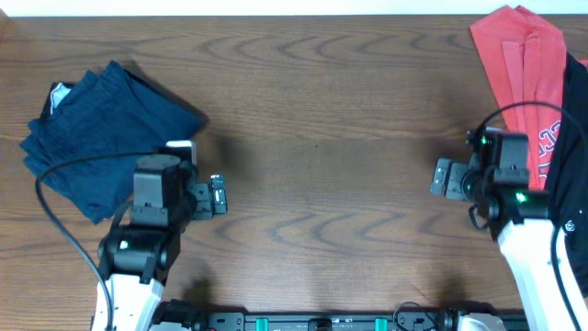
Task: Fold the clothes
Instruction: 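Reach the right gripper into the clothes pile and grasp the black polo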
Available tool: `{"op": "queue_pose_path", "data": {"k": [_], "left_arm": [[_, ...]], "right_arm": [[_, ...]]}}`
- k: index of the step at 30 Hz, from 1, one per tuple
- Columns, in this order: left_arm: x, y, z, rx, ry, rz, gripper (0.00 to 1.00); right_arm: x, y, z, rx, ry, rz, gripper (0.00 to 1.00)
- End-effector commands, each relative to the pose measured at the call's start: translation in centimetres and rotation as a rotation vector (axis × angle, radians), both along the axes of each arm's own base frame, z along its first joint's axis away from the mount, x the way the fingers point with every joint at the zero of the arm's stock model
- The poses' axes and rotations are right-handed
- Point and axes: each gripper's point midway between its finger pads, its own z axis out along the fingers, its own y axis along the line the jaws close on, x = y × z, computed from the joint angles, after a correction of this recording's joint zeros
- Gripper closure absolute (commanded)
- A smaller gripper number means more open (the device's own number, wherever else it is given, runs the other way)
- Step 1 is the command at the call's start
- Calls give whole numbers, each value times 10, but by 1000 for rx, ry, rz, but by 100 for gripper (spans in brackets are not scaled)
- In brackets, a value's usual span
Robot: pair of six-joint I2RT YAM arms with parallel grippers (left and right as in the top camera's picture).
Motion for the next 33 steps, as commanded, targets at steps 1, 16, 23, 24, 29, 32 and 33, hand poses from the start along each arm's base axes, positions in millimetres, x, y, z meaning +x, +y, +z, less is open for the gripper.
{"op": "queue_pose_path", "data": {"k": [1, 16, 23, 24, 29, 32, 33], "left_arm": [[4, 0, -1, -6, 23, 8, 2], [5, -4, -3, -23, 32, -6, 2], [5, -4, -3, -23, 32, -6, 2], [5, -4, -3, -23, 32, -6, 2], [5, -4, -3, -22, 32, -5, 2], [5, -4, -3, -22, 32, -6, 2], [5, -4, -3, -22, 32, -5, 2]], "right_arm": [[-12, -59, -14, -136, 55, -369, 1], [-63, -155, -107, -202, 349, -814, 17], [-77, -171, -118, -186, 375, -893, 56], [-78, -173, -118, -185, 375, -901, 73], [-76, -170, -114, -132, 367, -903, 99], [-68, -171, -86, -116, 330, -901, 99], [-63, -172, -72, -110, 304, -902, 99]]}}
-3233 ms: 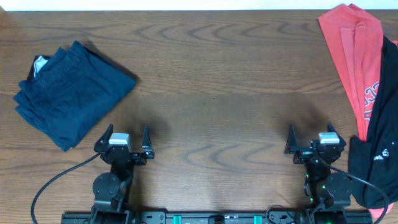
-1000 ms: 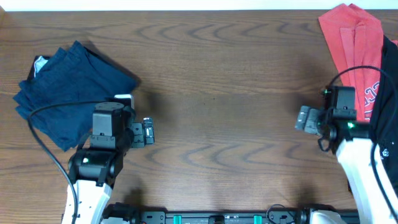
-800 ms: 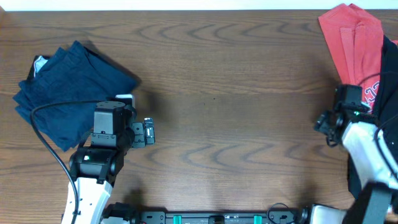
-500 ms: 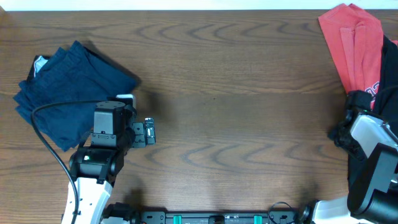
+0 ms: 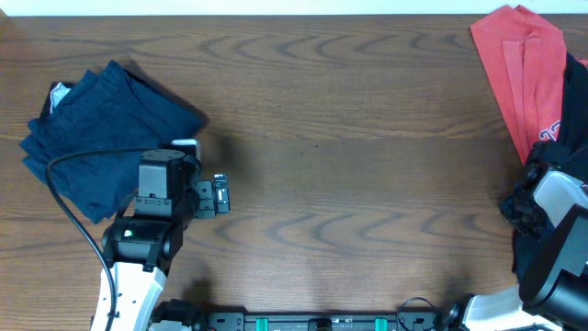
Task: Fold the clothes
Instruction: 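Reach the right gripper into the clothes pile and grasp the black polo, then drag the black polo leftward with the right gripper to the left gripper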
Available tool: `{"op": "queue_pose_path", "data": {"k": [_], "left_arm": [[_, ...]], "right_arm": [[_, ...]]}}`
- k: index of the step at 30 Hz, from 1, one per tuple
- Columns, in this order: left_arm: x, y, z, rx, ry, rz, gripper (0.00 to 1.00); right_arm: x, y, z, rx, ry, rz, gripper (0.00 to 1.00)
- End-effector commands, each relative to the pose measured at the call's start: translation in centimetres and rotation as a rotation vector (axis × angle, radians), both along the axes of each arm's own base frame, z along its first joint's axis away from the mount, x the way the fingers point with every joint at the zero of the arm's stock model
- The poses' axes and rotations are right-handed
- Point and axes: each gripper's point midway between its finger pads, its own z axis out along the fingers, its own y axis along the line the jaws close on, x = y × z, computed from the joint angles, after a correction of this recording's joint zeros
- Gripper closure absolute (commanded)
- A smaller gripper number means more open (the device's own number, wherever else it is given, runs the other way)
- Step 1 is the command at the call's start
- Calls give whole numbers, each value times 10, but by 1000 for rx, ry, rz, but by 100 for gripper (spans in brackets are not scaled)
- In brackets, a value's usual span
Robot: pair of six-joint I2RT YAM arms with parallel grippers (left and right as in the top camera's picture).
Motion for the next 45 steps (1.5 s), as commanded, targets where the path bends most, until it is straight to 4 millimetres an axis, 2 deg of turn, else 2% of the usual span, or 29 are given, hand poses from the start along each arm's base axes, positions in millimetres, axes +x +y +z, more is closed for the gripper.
{"op": "queue_pose_path", "data": {"k": [1, 3, 7, 9, 10, 12, 14, 15, 17, 19, 23, 26, 29, 33, 37, 38, 39, 40, 41, 42, 43, 45], "left_arm": [[4, 0, 9, -11, -22, 9, 2], [5, 0, 9, -11, -25, 9, 2], [5, 0, 9, -11, -25, 9, 2], [5, 0, 9, -11, -25, 9, 2], [5, 0, 9, -11, -25, 9, 2], [5, 0, 9, -11, -25, 9, 2], [5, 0, 9, -11, -25, 9, 2], [5, 0, 9, -11, -25, 9, 2], [5, 0, 9, -11, -25, 9, 2], [5, 0, 9, -11, -24, 9, 2], [5, 0, 9, -11, -25, 9, 2], [5, 0, 9, -11, -25, 9, 2], [5, 0, 9, -11, -25, 9, 2], [5, 0, 9, -11, -25, 9, 2], [5, 0, 9, -11, -25, 9, 2], [5, 0, 9, -11, -24, 9, 2], [5, 0, 9, -11, -25, 9, 2], [5, 0, 9, -11, -25, 9, 2], [5, 0, 9, -11, -25, 9, 2], [5, 0, 9, -11, -25, 9, 2], [5, -1, 9, -13, -25, 8, 2], [5, -4, 10, -29, -25, -4, 2]], "right_arm": [[27, -9, 53, -33, -153, -8, 99], [42, -13, 97, -62, -255, 9, 99], [72, -18, 205, -154, -515, 130, 99], [89, -8, 258, -182, -648, 281, 99], [101, 6, 287, -182, -726, 426, 99], [113, 32, 321, -169, -822, 622, 99], [118, 58, 342, -141, -896, 759, 99], [120, 70, 346, -116, -923, 812, 99], [122, 96, 345, -41, -946, 914, 99], [122, 133, 336, 86, -950, 1054, 99], [106, 212, 307, 356, -882, 1331, 98], [93, 257, 289, 464, -800, 1511, 98], [87, 298, 285, 501, -768, 1700, 96], [105, 347, 291, 486, -831, 1869, 95], [131, 399, 284, 521, -891, 1964, 94], [137, 412, 278, 534, -896, 1983, 90], [144, 425, 269, 546, -896, 2000, 83], [149, 430, 264, 550, -892, 1995, 69], [161, 435, 252, 551, -874, 1952, 43], [172, 434, 240, 537, -846, 1881, 27], [183, 427, 229, 510, -811, 1795, 20], [201, 401, 210, 426, -739, 1602, 12]]}}
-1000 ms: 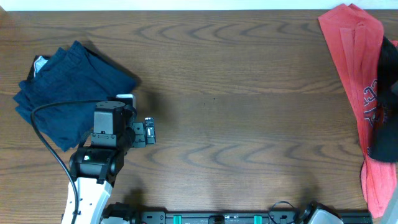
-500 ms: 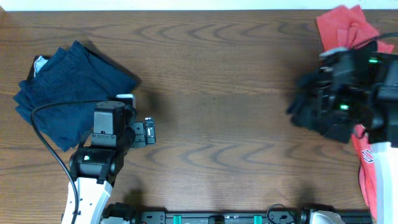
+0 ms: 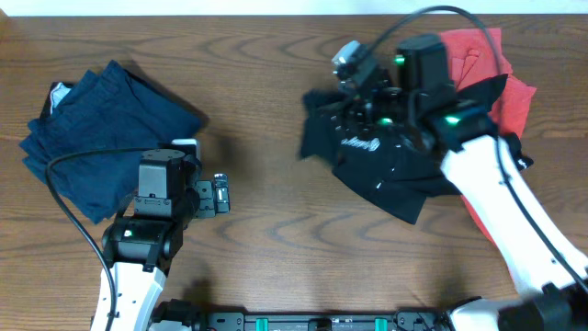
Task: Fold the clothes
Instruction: 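Drag the black polo leftward with the right gripper to the left gripper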
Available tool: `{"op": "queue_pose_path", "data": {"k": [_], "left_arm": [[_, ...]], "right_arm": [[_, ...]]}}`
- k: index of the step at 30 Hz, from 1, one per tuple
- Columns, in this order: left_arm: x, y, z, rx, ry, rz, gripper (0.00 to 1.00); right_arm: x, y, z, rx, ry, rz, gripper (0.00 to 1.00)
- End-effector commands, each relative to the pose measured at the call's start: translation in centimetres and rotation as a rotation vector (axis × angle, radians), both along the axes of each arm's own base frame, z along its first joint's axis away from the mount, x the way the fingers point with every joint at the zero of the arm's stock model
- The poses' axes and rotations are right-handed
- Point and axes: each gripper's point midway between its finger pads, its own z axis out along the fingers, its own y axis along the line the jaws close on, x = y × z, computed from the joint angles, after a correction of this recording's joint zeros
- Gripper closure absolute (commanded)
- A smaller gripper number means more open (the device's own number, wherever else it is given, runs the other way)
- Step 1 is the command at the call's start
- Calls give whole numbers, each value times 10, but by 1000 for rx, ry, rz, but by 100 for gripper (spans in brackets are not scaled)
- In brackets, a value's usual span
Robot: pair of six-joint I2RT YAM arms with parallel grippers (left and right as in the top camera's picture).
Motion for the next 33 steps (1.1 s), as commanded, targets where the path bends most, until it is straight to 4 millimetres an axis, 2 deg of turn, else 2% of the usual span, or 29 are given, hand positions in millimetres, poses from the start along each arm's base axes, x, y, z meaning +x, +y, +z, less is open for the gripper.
{"op": "queue_pose_path", "data": {"k": [1, 3, 5, 8, 12, 16, 19, 25, 31, 33], "left_arm": [[5, -5, 9, -35, -25, -9, 2], [8, -12, 13, -64, -42, -30, 2], [13, -19, 18, -98, -70, -55, 2], [26, -36, 24, -172, -105, -112, 2], [41, -53, 9, -254, -62, -102, 2], [47, -91, -20, -367, 51, -172, 2], [49, -118, -51, -417, 150, -188, 2], [48, -163, -105, -455, 281, -180, 2], [67, -214, -127, -494, 186, -285, 2], [79, -220, -134, -490, 137, -255, 0]], "right_arm": [[32, -51, -24, -93, 96, -406, 11], [39, -97, -30, -155, 124, -663, 7], [35, -145, -29, -211, 137, -878, 1], [19, -199, -26, -278, 167, -1040, 1], [-10, -251, -29, -337, 264, -1148, 1], [-38, -289, -40, -394, 380, -1235, 1], [-58, -303, -48, -410, 473, -1263, 1], [-84, -314, -56, -434, 586, -1277, 1], [-86, -311, -57, -431, 605, -1258, 1], [-86, -308, -58, -416, 612, -1249, 1]]}}
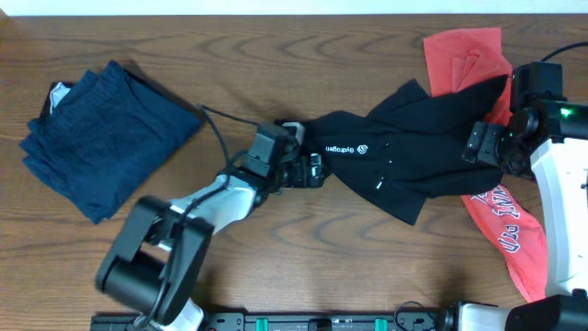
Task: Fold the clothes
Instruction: 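Drag the black polo leftward with the right gripper to the left gripper, then grasp the polo with the left gripper and lay it on the table center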
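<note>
A black garment (404, 152) with a small white logo lies crumpled and stretched across the table's middle right. My left gripper (312, 171) has reached far to the right and its fingers sit at the garment's left tip; whether they pinch the cloth cannot be told. My right gripper (476, 145) is at the garment's right end, over the black fabric, its state also unclear. A red shirt (464, 55) lies partly under the black garment, and its printed lower part (503, 225) shows below it. A folded navy garment (101, 138) rests at the far left.
The left arm (197, 207) stretches diagonally across the front middle of the table. The right arm (560, 175) stands along the right edge. Bare wood shows between the navy garment and the black one.
My left gripper went from beside the navy garment to the black garment's left tip. My right gripper went from the upper middle to the garment's right end. The black garment is now more drawn out sideways.
Both grippers first hovered low, the left by the navy garment, the right near the red shirt. The right arm then dropped to the right edge. Later it held the black garment up mid-table. Now the garment lies stretched between the two grippers.
</note>
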Available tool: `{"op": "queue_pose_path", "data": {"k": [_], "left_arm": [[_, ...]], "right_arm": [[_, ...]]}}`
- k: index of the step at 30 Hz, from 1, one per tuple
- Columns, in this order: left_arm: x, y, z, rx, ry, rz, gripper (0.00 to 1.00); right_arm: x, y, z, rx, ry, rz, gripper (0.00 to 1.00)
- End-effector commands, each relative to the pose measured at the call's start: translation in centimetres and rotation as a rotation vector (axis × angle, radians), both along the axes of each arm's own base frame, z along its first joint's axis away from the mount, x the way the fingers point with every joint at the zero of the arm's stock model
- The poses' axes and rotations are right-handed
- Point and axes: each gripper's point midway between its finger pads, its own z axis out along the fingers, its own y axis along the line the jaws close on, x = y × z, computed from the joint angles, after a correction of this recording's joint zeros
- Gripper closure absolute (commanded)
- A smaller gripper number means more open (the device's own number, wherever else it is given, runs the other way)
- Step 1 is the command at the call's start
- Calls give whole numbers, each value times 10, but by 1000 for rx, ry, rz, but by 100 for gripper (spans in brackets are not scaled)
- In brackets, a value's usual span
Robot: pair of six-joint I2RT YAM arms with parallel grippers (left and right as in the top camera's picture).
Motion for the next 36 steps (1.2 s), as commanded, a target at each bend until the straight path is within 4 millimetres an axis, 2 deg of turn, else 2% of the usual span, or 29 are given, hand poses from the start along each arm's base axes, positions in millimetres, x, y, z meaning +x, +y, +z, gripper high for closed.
{"op": "queue_pose_path", "data": {"k": [1, 2, 3, 4, 6, 8, 9, 12, 14, 16, 18, 19, 20, 21, 22, 23, 24, 27, 31, 33, 36], "left_arm": [[11, -6, -18, 15, -6, 73, 17], [19, -5, -19, 23, -39, 97, 57], [25, -4, -18, 22, -63, 112, 85], [32, -2, -15, 19, -87, 135, 94], [46, 1, 0, -10, -140, 163, 94], [61, 9, 25, -38, -198, 190, 94], [67, 13, 41, -48, -238, 196, 94], [89, 34, 109, -63, -416, 213, 94], [101, 59, 153, -36, -522, 264, 94], [113, 96, 197, 24, -609, 366, 94], [120, 129, 228, 74, -660, 447, 94], [122, 140, 236, 90, -668, 464, 94], [124, 150, 238, 104, -655, 482, 88], [123, 155, 234, 115, -630, 484, 63], [121, 157, 226, 127, -596, 479, 28], [117, 158, 214, 145, -548, 470, 6], [113, 158, 200, 164, -498, 461, 2], [93, 145, 158, 191, -329, 380, 2], [63, 99, 116, 133, -143, 201, 2], [52, 76, 102, 100, -81, 142, 2], [37, 43, 77, 93, -5, 83, 2]], "right_arm": [[0, 3, 2, 30, -13, -1, 1], [0, 4, 2, 36, -11, 0, 1], [-1, 4, 2, 36, -8, 0, 1], [-2, 5, 1, 37, -5, 0, 1], [-3, 5, 1, 38, 3, 0, 1], [-4, 5, 1, 38, 7, 0, 1], [-5, 5, 1, 39, 9, 0, 1], [-5, 11, -2, 68, 20, 51, 1], [-5, 19, -5, 103, 28, 106, 1], [-5, 25, -9, 133, 33, 147, 2], [-4, 35, -17, 175, 35, 213, 4], [-4, 39, -21, 195, 35, 240, 4], [-4, 42, -24, 211, 37, 263, 4], [-5, 45, -29, 222, 40, 276, 4], [-5, 45, -34, 226, 43, 277, 4], [-6, 46, -40, 227, 47, 278, 4], [-7, 47, -44, 228, 50, 280, 4], [-7, 48, -59, 229, 49, 283, 4], [4, 49, -75, 229, -4, 288, 13], [14, 56, -79, 259, -59, 307, 23], [32, 69, -79, 312, -152, 345, 29]]}}
